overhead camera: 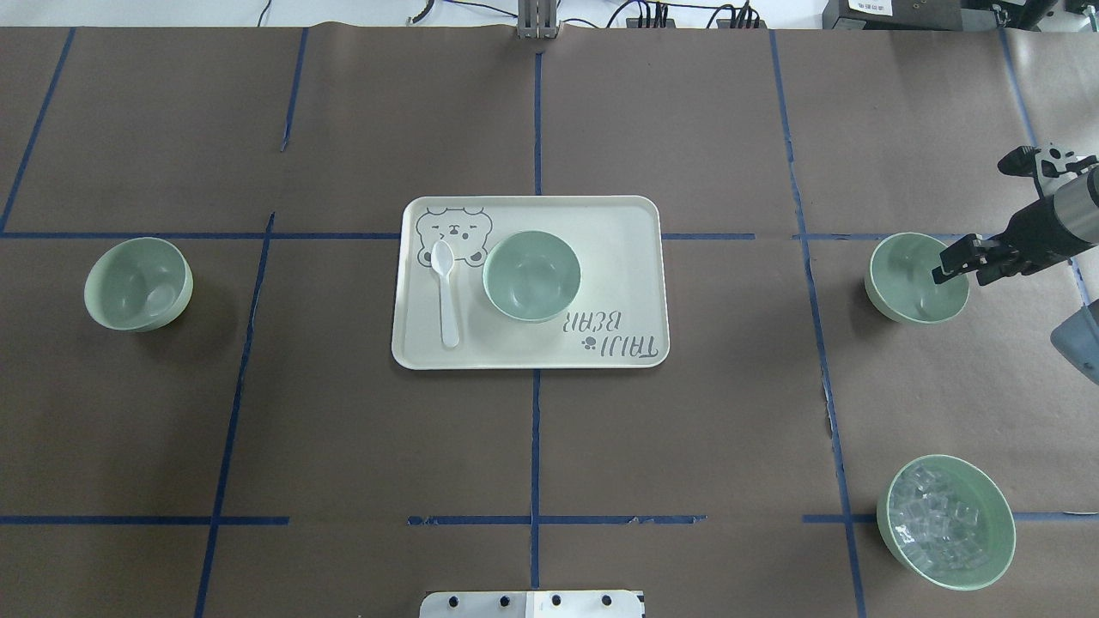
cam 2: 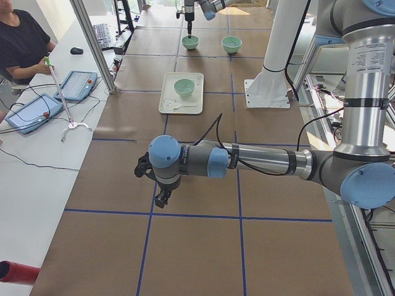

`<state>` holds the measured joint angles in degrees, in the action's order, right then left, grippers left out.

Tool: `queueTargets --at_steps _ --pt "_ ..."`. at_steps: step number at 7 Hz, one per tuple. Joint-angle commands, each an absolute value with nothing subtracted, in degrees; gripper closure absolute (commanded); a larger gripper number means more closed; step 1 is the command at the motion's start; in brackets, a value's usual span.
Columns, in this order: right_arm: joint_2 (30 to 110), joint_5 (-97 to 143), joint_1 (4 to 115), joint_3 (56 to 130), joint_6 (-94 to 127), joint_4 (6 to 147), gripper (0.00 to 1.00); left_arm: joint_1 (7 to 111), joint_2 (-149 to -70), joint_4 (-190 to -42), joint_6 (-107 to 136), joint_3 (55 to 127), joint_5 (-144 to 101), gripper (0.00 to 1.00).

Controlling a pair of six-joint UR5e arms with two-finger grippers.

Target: Stack green bowls together

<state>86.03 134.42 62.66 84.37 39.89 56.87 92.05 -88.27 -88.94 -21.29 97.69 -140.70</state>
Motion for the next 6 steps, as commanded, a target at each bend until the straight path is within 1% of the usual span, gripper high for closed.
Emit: queueTargets --at_steps 1,3,4,5,6 --pt "85.9 134.4 62.1 84.2 40.0 57.0 1.0 92.1 -88.2 -88.9 -21.2 98.6 -140.5 0.0" --pt "85.9 135.4 62.3 86.7 40.3 57.0 1.0 92.1 -88.2 -88.9 -21.3 98.5 -140.4 0.0" --pt "86.0 137.3 62.8 90.7 40.7 57.8 1.0 92.1 -88.2 -88.9 -21.2 98.6 -140.5 0.0" --pt "84.1 138.0 62.4 93.9 51.2 57.6 1.0 92.1 -88.2 -88.9 -21.2 98.6 -140.5 0.0" --pt "79.6 137.9 59.4 97.1 64.4 57.2 1.0 92.0 -88.3 -88.9 -21.2 98.7 -140.9 0.0"
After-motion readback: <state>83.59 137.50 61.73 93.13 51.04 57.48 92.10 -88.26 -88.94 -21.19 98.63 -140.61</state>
